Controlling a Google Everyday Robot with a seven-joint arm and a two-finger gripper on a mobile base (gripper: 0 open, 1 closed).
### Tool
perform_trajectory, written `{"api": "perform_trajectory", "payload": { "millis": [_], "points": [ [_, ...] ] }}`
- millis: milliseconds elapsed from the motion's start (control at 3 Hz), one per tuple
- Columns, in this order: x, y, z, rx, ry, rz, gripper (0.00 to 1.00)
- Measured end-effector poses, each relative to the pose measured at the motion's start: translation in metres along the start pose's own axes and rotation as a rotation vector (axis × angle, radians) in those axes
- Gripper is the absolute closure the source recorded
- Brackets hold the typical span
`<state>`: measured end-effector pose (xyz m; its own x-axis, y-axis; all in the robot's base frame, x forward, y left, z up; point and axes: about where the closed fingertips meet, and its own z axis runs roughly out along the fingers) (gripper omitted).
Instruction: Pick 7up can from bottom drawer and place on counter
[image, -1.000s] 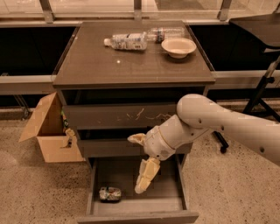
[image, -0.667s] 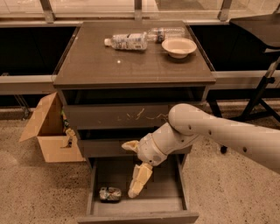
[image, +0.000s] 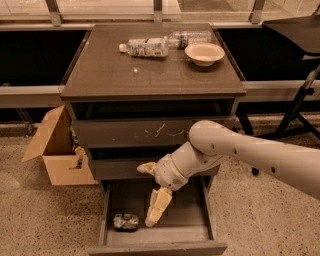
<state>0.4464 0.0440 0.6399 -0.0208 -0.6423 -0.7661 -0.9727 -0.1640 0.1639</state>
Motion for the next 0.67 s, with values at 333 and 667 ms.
{"api": "perform_trajectory", "payload": {
  "millis": [333, 667],
  "points": [
    [0.016, -0.020, 0.033, -0.033, 0.003, -0.019, 0.00],
    [0.036, -0.043, 0.068, -0.047, 0.009, -0.024, 0.00]
  ]
}}
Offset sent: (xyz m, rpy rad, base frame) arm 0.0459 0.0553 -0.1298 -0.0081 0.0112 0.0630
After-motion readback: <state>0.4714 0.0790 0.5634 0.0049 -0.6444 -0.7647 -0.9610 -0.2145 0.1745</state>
